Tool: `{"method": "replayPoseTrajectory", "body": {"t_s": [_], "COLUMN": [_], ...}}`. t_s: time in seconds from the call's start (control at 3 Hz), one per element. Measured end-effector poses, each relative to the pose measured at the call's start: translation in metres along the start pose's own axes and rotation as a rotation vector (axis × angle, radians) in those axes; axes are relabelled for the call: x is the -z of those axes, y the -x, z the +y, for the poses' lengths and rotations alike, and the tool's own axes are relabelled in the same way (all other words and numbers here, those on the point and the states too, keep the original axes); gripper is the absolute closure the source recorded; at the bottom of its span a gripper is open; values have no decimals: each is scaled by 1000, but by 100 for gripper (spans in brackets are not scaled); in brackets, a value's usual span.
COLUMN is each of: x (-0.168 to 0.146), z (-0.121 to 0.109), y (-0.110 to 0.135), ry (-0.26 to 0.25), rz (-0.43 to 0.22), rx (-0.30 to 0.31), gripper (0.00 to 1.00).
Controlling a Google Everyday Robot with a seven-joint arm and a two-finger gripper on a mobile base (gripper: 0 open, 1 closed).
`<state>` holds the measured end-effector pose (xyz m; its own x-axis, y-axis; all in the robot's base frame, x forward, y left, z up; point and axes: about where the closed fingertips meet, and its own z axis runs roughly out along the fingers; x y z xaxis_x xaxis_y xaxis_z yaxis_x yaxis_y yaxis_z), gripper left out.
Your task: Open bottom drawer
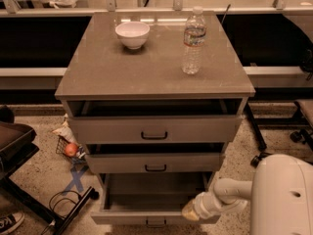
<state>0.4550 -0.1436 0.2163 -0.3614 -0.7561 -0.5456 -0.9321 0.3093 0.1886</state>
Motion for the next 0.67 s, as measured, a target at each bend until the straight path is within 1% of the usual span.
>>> {"method": "replayPoseTrajectory", "body": {"t_s": [0.33, 0.67], "x": [10, 17], "z": [52, 82], "y": [-11, -16], "ry": [105, 165], "rz": [53, 88], "rx": [30, 55], "gripper": [100, 100]}}
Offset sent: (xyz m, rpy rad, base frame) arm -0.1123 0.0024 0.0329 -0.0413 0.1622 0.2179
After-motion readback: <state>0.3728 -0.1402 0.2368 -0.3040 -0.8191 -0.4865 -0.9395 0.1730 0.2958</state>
